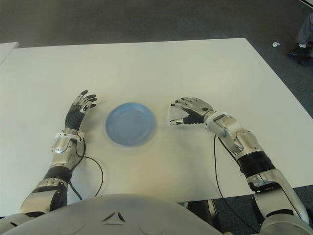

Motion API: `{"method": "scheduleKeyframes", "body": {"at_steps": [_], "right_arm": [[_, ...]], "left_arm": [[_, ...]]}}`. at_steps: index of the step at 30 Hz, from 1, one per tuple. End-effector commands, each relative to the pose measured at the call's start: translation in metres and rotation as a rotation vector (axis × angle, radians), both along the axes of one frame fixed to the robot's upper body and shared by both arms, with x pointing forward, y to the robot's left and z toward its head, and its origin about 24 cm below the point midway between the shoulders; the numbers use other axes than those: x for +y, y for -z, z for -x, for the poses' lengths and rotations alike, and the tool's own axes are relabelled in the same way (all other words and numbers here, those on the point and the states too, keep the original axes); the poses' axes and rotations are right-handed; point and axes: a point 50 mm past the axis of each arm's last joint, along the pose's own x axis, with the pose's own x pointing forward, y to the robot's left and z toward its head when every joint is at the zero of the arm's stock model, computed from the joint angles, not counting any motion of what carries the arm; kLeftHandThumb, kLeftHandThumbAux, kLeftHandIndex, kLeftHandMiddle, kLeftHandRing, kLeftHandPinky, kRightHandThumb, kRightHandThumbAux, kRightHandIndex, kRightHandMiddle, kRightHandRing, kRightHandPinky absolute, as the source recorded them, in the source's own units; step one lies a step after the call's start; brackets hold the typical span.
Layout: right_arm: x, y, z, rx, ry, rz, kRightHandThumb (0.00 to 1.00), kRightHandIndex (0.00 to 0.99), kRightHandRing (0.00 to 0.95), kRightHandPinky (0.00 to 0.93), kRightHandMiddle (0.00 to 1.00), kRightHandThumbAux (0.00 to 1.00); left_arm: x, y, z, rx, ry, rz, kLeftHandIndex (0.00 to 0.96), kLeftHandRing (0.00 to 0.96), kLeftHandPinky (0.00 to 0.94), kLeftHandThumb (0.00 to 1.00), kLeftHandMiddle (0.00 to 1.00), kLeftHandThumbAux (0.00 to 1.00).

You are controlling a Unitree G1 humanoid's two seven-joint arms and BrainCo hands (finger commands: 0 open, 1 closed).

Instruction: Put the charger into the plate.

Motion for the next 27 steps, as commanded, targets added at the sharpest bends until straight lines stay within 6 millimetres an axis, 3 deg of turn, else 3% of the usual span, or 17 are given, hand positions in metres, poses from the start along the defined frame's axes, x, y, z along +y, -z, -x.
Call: {"method": "scheduleKeyframes", "body": {"at_steps": [1,27], "right_arm": [[0.0001,0.0045,0.0029,0.036,-0.001,0.024,0.288,0.000,0.000,0.000,0.000,0.076],[-0.0032,0.0133,0.0034,0.017,0.022,0.041,0.298,0.000,0.000,0.000,0.000,0.086]], "left_arm": [[-0.0092,0.0420,0.0374,0.232,0.005,0.069,0.106,0.221,0.214,0.000,0.233,0.492],[-0.0083,0.0426,0.0370,0.241,0.012,0.060,0.109,0.223,0.217,0.000,0.233,0.491]]}}
